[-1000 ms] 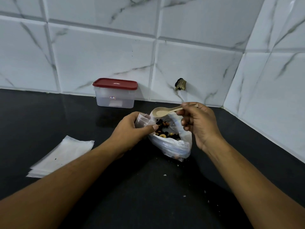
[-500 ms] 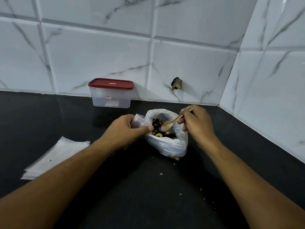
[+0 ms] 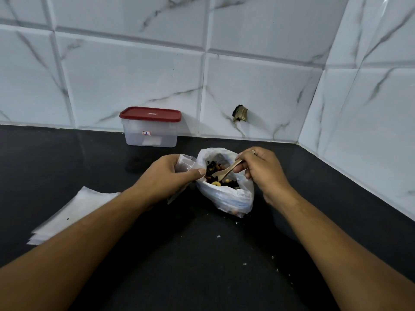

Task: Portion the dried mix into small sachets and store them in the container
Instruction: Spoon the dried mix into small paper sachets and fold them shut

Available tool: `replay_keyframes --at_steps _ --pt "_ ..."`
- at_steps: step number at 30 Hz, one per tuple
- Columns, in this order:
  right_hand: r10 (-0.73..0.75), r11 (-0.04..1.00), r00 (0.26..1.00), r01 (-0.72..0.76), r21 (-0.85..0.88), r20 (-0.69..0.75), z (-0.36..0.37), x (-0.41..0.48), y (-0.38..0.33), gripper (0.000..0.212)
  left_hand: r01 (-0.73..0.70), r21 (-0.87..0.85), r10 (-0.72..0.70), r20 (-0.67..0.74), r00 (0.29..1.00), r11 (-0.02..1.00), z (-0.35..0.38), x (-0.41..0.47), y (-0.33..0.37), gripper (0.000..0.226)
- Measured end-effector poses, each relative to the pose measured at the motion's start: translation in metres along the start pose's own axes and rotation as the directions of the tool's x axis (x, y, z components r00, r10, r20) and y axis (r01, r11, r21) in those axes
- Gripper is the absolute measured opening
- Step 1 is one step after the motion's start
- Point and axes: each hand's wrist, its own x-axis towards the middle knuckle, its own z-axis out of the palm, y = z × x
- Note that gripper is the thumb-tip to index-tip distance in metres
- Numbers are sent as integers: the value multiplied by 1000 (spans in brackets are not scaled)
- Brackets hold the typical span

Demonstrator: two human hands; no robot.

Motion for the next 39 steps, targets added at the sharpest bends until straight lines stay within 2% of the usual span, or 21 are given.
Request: replay_keyframes --at_steps 4,12,18,26,29,39 --pt "67 996 997 -68 53 30 3 -4 -3 20 -5 -23 5 11 1000 1000 2 0 -1 38" --pt "230 962 973 -223 155 -30 -1 -2 -4 20 -5 -29 5 -13 1000 1000 3 0 -2 35" --pt "273 950 960 -260 173 -55 -2 -2 -5 20 -14 -32 14 -21 1000 999 3 1 -3 39" --pt "261 935 957 -217 282 -128 -7 1 -10 22 -27 -10 26 -69 997 1000 4 -1 -3 36" --pt "246 929 960 -195 315 -131 -9 -1 -15 22 -43 -14 42 -66 997 999 6 -2 -2 41" --pt "171 939 985 -156 306 -23 0 -14 -32 18 -44 41 47 -55 997 998 10 -4 3 41"
